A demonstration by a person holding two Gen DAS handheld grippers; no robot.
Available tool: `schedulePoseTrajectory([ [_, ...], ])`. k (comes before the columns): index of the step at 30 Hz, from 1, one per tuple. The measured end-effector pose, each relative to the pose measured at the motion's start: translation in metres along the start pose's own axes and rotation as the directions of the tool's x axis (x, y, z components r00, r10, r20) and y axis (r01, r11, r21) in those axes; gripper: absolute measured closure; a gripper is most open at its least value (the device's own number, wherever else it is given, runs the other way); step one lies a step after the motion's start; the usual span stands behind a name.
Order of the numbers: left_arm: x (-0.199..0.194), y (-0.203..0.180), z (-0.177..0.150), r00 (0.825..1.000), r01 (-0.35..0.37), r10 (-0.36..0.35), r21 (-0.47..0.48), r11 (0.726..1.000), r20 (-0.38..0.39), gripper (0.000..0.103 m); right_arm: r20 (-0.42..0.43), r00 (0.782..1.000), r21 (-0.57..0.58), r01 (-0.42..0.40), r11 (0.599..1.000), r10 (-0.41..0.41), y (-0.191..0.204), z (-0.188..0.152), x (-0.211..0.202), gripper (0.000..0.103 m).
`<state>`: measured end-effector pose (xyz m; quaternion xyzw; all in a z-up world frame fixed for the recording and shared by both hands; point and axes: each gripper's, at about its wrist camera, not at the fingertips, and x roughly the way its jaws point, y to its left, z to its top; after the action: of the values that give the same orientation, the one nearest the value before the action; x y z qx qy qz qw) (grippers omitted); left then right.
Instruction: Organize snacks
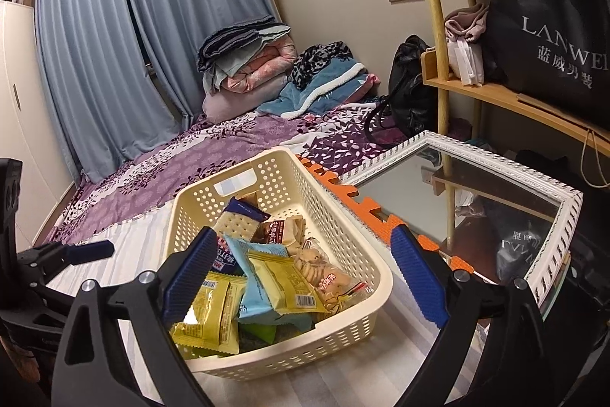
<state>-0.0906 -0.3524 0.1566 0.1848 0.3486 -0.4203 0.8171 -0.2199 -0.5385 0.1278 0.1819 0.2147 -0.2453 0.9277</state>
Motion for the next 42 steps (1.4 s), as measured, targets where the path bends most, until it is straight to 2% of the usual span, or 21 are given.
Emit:
schedulePoseTrajectory([
  [2,-0.007,0.0,-0.001,0.999,-0.034,0.034,0.016,0.999,0.016,0.003,-0.007,1.0,-0.013,0.003,1.0,-0.003,0.003,0.0,-0.003,0.005],
  [10,-0.035,0.003,-0.012,0.986,-0.147,0.144,0.034,0.989,0.08,0.003,-0.033,0.999,-0.069,0.019,0.997,-0.022,0.014,-0.004,-0.022,0.005],
  [16,-0.053,0.009,-0.024,0.974,-0.206,0.203,0.021,0.978,0.101,0.003,-0.064,0.997,-0.106,0.046,0.993,-0.053,0.025,-0.012,-0.033,0.005],
  [23,-0.07,0.025,-0.036,0.951,-0.288,0.29,-0.038,0.957,0.109,0.003,-0.073,0.994,-0.198,0.07,0.978,-0.086,0.046,-0.025,-0.043,0.005],
  [28,-0.077,0.032,-0.04,0.933,-0.341,0.345,-0.059,0.938,0.099,0.003,-0.093,0.991,-0.218,0.076,0.973,-0.099,0.054,-0.03,-0.042,0.005],
  [32,-0.079,0.03,-0.043,0.905,-0.41,0.412,-0.042,0.911,0.104,0.003,-0.068,0.989,-0.261,0.109,0.959,-0.131,0.061,-0.031,-0.045,0.005],
  [37,-0.081,0.025,-0.045,0.907,-0.409,0.407,-0.011,0.913,0.107,0.003,-0.061,0.989,-0.299,0.113,0.948,-0.137,0.065,-0.034,-0.046,0.005],
  [40,-0.079,0.026,-0.046,0.923,-0.375,0.376,-0.019,0.927,0.082,0.003,-0.063,0.989,-0.308,0.111,0.945,-0.136,0.066,-0.035,-0.046,0.005],
  [42,-0.076,0.029,-0.046,0.928,-0.366,0.368,-0.028,0.93,0.065,0.003,-0.061,0.989,-0.313,0.11,0.943,-0.135,0.068,-0.034,-0.047,0.005],
])
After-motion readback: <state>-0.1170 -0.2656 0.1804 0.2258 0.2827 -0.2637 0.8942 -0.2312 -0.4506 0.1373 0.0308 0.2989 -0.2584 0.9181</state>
